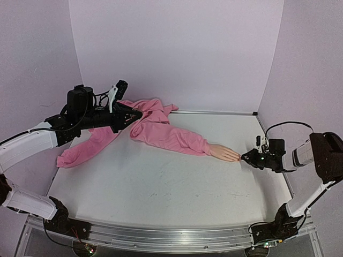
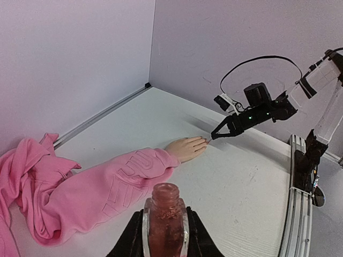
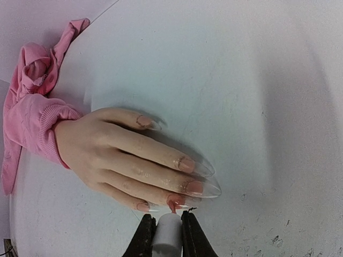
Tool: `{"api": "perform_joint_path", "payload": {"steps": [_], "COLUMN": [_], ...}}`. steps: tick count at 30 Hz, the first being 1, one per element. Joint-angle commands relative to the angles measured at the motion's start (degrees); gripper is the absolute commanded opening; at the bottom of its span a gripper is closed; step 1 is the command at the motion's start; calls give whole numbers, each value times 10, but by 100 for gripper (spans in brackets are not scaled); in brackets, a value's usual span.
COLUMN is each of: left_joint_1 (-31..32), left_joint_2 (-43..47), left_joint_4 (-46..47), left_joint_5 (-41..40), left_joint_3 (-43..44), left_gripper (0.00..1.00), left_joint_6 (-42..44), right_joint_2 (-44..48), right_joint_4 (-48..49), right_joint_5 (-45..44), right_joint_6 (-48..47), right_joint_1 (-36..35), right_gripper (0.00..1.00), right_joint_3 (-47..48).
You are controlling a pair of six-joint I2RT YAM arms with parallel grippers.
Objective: Paint the nails
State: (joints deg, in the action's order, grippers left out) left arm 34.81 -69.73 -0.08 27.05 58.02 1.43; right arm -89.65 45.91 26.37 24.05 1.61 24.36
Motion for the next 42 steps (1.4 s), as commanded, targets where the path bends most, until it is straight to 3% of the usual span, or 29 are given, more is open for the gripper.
{"api": "perform_joint_path", "payload": {"steps": [1,33,42], "left_joint_1": [-4,-4,-4], "left_joint_2": [7,7,10], "left_joint_4": [25,25,25], "left_joint_5": [11,13,13], "left_joint_3": [10,10,10], "left_gripper": [0,0,0], "left_joint_6": [-5,-7,-7], "right_joint_2": [-5,37,52], "right_joint_4": [13,-7,-3], "right_joint_5": [12,-65,-20], "right_joint_6": [-3,22,7], "right_joint_1": [2,2,2], "right_gripper": [0,0,0], "right_joint_3": [19,2,-3]}}
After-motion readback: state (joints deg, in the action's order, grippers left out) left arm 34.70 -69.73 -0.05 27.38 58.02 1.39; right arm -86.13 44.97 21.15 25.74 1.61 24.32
